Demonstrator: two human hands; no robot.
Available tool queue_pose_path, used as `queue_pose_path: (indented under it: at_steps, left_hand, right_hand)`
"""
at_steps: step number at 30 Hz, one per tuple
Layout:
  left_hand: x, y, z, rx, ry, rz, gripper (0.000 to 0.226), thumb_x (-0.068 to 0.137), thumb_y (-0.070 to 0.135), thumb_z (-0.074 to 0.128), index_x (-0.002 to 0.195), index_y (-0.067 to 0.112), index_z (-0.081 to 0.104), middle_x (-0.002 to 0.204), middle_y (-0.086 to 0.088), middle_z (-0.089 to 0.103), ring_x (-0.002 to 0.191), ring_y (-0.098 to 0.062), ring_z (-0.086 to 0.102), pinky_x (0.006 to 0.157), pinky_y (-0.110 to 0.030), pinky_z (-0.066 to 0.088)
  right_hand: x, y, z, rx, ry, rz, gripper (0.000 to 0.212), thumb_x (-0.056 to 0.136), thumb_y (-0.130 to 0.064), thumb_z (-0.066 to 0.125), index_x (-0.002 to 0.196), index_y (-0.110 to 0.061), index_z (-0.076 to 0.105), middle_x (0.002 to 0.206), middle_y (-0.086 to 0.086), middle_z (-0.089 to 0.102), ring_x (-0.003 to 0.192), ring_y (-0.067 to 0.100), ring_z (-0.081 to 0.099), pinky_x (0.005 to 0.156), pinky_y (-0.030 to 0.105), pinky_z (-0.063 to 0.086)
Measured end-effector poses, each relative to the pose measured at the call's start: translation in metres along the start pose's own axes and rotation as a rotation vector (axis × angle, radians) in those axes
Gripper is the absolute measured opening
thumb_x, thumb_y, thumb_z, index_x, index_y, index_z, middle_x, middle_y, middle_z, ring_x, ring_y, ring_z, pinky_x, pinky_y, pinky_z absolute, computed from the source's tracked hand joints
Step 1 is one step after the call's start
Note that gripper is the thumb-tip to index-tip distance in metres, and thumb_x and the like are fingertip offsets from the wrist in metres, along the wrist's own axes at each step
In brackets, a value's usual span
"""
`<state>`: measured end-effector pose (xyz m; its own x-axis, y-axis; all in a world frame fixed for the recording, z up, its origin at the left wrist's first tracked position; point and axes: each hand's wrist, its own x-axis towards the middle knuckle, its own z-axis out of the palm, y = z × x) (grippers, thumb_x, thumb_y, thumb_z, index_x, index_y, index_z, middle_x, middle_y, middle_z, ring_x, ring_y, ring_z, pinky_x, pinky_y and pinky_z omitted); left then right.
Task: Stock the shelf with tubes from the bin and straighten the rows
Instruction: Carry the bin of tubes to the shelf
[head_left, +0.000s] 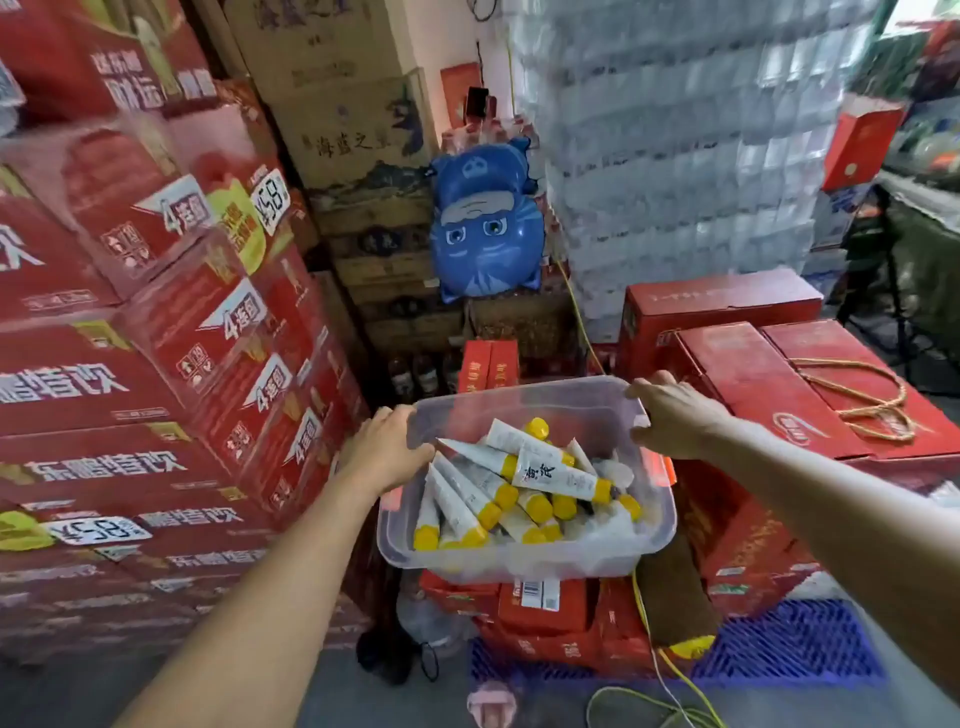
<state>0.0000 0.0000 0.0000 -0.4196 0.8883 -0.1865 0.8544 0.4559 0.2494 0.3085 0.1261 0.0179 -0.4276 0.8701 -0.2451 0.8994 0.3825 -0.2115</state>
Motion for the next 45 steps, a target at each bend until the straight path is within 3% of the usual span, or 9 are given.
queue_pose_path:
  at_steps: [8, 10, 14, 16, 18, 23, 30, 34, 45]
  left_hand:
    - [0.084, -0.076, 0.073, -0.17, -0.089, -0.338, 0.088, 0.093, 0.054, 0.047, 0.154, 0.008, 0.003, 0.159, -0.02, 0.017, 0.145, -0.036, 0.021, 0.117, -0.046, 0.025]
    - [0.096, -0.09, 0.085, -0.349, -0.13, -0.478, 0.104, 0.086, 0.055, 0.06, 0.153, 0.004, -0.002, 0.157, -0.02, 0.024, 0.142, -0.034, 0.031, 0.114, -0.043, 0.031]
    - [0.097, -0.091, 0.085, -0.774, -0.419, -0.676, 0.061, 0.085, 0.035, 0.072, 0.134, 0.006, 0.049, 0.109, -0.014, 0.066, 0.091, -0.028, 0.064, 0.076, -0.036, 0.053]
    - [0.096, -0.091, 0.081, -0.794, -0.431, -0.635, 0.042, 0.085, 0.027, 0.073, 0.119, 0.006, 0.061, 0.09, -0.009, 0.067, 0.074, -0.02, 0.063, 0.057, -0.028, 0.051]
    - [0.098, -0.091, 0.079, -0.774, -0.405, -0.589, 0.036, 0.084, 0.022, 0.074, 0.113, 0.005, 0.063, 0.092, -0.011, 0.067, 0.072, -0.018, 0.061, 0.055, -0.026, 0.046]
    - [0.104, -0.077, 0.085, -0.656, -0.35, -0.598, 0.056, 0.082, 0.024, 0.075, 0.126, 0.0, 0.051, 0.117, -0.02, 0.059, 0.099, -0.033, 0.062, 0.076, -0.048, 0.059]
    - [0.089, -0.066, 0.078, -0.464, -0.298, -0.481, 0.073, 0.084, 0.037, 0.073, 0.138, -0.002, 0.042, 0.131, -0.019, 0.051, 0.114, -0.035, 0.055, 0.091, -0.047, 0.054]
    - [0.062, -0.053, 0.064, -0.453, -0.307, -0.428, 0.075, 0.084, 0.042, 0.071, 0.137, -0.002, 0.042, 0.131, -0.019, 0.051, 0.113, -0.036, 0.055, 0.085, -0.043, 0.054]
    - [-0.08, 0.034, 0.075, -0.443, -0.321, -0.22, 0.06, 0.08, 0.033, 0.076, 0.123, -0.001, 0.051, 0.115, -0.015, 0.053, 0.105, -0.034, 0.057, 0.059, -0.043, 0.057]
  right_hand:
    - [0.061, 0.011, 0.053, 0.103, -0.129, 0.347, 0.057, 0.089, -0.032, 0.061, 0.131, -0.006, 0.034, 0.132, 0.02, 0.041, 0.122, 0.045, 0.048, 0.096, 0.047, 0.041]
    - [0.071, 0.016, 0.064, 0.161, -0.16, 0.434, 0.057, 0.088, -0.034, 0.062, 0.127, -0.002, 0.035, 0.131, 0.023, 0.047, 0.12, 0.044, 0.05, 0.093, 0.044, 0.042]
    - [0.079, 0.027, 0.076, 0.405, -0.16, 0.622, 0.062, 0.08, -0.029, 0.073, 0.124, 0.002, 0.042, 0.111, 0.019, 0.058, 0.092, 0.033, 0.058, 0.055, 0.033, 0.046]
    - [0.081, 0.035, 0.078, 0.476, -0.152, 0.668, 0.053, 0.074, -0.029, 0.077, 0.111, 0.002, 0.055, 0.088, 0.013, 0.06, 0.076, 0.027, 0.059, 0.048, 0.029, 0.043]
    - [0.083, 0.038, 0.078, 0.53, -0.168, 0.69, 0.043, 0.071, -0.026, 0.078, 0.099, 0.001, 0.062, 0.076, 0.011, 0.061, 0.066, 0.025, 0.06, 0.049, 0.027, 0.045]
    - [0.085, 0.026, 0.078, 0.62, -0.129, 0.714, 0.039, 0.074, -0.015, 0.076, 0.103, 0.003, 0.056, 0.096, 0.02, 0.062, 0.083, 0.033, 0.064, 0.05, 0.032, 0.051]
    - [0.047, 0.025, 0.071, 0.643, -0.115, 0.641, 0.036, 0.078, -0.02, 0.076, 0.1, -0.002, 0.053, 0.098, 0.016, 0.059, 0.087, 0.03, 0.063, 0.054, 0.035, 0.053]
    - [0.0, 0.035, 0.07, 0.625, -0.086, 0.648, 0.03, 0.081, -0.024, 0.073, 0.095, -0.005, 0.054, 0.092, 0.012, 0.059, 0.081, 0.025, 0.058, 0.048, 0.027, 0.039]
    - [-0.222, 0.107, 0.094, 0.734, 0.059, 0.767, 0.023, 0.081, -0.026, 0.069, 0.076, -0.007, 0.058, 0.072, 0.01, 0.056, 0.059, 0.021, 0.055, 0.043, 0.024, 0.038]
